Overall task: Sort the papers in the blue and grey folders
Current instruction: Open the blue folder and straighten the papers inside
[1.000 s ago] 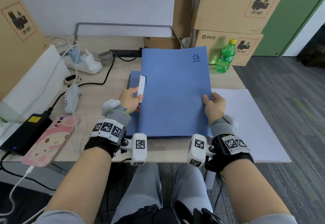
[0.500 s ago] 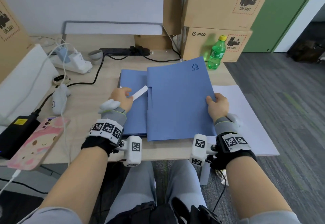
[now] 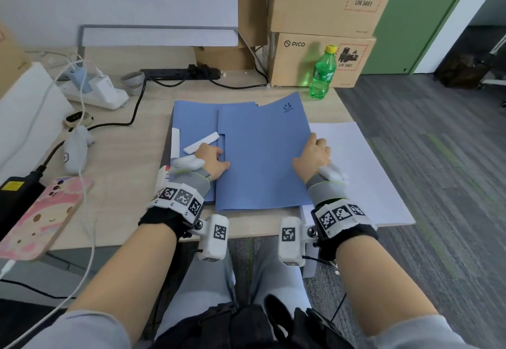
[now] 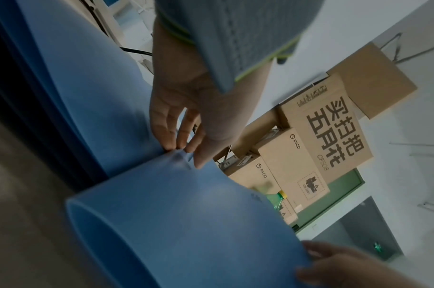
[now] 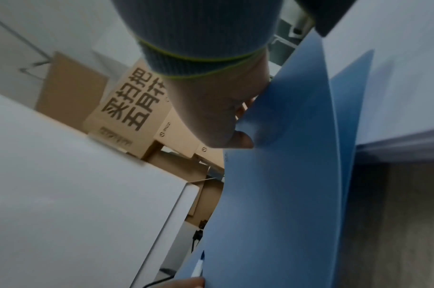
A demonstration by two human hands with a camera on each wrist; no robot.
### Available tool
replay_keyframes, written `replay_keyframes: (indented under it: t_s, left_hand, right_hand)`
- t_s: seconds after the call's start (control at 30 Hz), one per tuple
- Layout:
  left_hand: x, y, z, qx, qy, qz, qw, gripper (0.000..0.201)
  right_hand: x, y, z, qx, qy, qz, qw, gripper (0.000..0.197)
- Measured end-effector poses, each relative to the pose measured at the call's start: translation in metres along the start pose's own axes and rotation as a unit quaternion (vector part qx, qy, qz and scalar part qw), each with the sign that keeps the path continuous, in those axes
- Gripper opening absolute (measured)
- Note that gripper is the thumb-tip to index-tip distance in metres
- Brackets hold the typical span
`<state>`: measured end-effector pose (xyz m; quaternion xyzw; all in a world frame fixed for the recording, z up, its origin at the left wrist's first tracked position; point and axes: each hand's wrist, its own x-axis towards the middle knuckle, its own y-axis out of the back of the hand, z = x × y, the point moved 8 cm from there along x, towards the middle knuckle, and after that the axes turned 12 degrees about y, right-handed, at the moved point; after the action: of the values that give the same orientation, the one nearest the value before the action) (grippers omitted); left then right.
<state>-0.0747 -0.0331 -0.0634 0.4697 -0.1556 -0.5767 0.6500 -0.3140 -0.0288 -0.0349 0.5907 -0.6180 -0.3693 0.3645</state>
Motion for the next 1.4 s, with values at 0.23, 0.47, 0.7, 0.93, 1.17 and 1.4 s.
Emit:
replay_keyframes:
  t_s: [0.23,0.47,0.7,0.93,1.17,1.4]
  left_hand:
    - [-0.001,-0.003,-0.001,0.043,0.009,-0.008,0.999,0.052]
    - [-0.047,0.026,0.044,-0.1,-0.082,-0.099,0.987,0.054]
    - [-0.085,0.075,0.058,-0.353,-0.121,-0.142,0.917,0.048]
    - [-0.09,0.109,0.008,-0.556,-0.086,-0.129,0.817,0.052]
    - [-0.068,0.144,-0.09,-0.691,-0.014,0.001,0.723,0.013]
    - [-0.052,0.141,-0.172,-0.597,0.053,0.022,0.8,0.017]
  right_hand:
    - [-0.007,0.04,-0.066,-0.043,0.09,-0.006,0.995,0.054]
    - [-0.027,0.083,-0.13,0.088,0.168,0.054,0.98,0.039]
    - [-0.037,0.073,-0.182,0.388,0.186,0.002,0.903,0.033]
    - [-0.046,0.033,-0.225,0.453,0.209,-0.047,0.865,0.045]
    - [-0.043,-0.004,-0.244,0.457,0.206,-0.081,0.861,0.021]
    - [-0.025,-0.068,-0.234,0.353,0.159,-0.118,0.914,0.028]
